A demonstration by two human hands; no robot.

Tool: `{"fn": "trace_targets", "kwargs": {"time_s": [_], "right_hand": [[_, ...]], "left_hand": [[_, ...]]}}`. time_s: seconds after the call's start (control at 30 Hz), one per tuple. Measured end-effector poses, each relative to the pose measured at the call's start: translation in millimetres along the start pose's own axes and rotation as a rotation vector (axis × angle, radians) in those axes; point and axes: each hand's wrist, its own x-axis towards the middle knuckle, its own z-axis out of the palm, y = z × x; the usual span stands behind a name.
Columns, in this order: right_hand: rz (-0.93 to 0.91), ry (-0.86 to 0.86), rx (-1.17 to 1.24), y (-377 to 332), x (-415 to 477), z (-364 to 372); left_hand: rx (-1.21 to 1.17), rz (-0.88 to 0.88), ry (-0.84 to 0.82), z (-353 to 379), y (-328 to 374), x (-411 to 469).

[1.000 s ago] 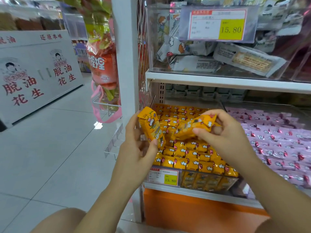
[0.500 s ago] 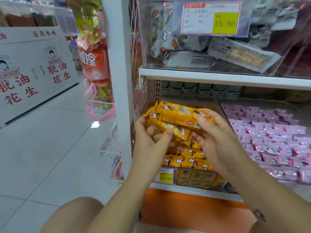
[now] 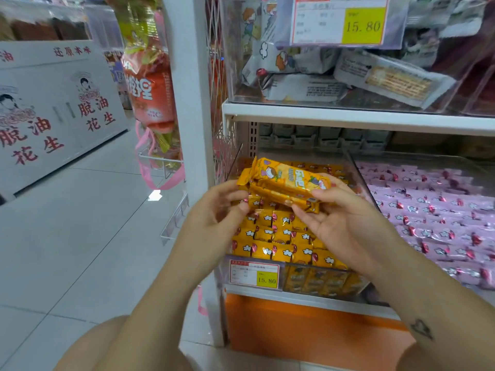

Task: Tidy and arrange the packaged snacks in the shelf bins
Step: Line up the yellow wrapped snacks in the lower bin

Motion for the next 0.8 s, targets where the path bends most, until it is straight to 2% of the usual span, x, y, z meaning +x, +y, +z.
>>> {"fn": "trace_targets", "kwargs": {"time_s": [0.23, 0.3, 0.43, 0.53, 0.67, 0.8], "right_hand": [[-0.162, 0.005, -0.478, 12.3, 12.6, 1.7], [-0.202, -0.028, -0.573, 14.8, 16.2, 5.6], [-0.219, -0.105, -0.785, 15.4, 27.3, 12.6], [-0.204, -0.188, -0.919, 14.0, 35.4, 19.1], [-0.242, -0.243, -1.183, 8.8, 47.3, 26.7], [-0.219, -0.341, -1.392, 1.6, 59.6, 37.8]], "left_hand": [[0.437, 0.004, -0.022, -27.9, -9.7, -12.2], [0.614, 0.005, -0.076, -31.2, -11.0, -15.6], [0.823, -0.016, -0.235, -25.9, -12.3, -21.7], [0.821, -0.045, -0.322, -23.3, -17.9, -21.5], [0.698, -0.106, -0.398, -29.9, -20.8, -17.0], [0.639, -0.098, -0.437, -33.1, -17.8, -15.8]]}}
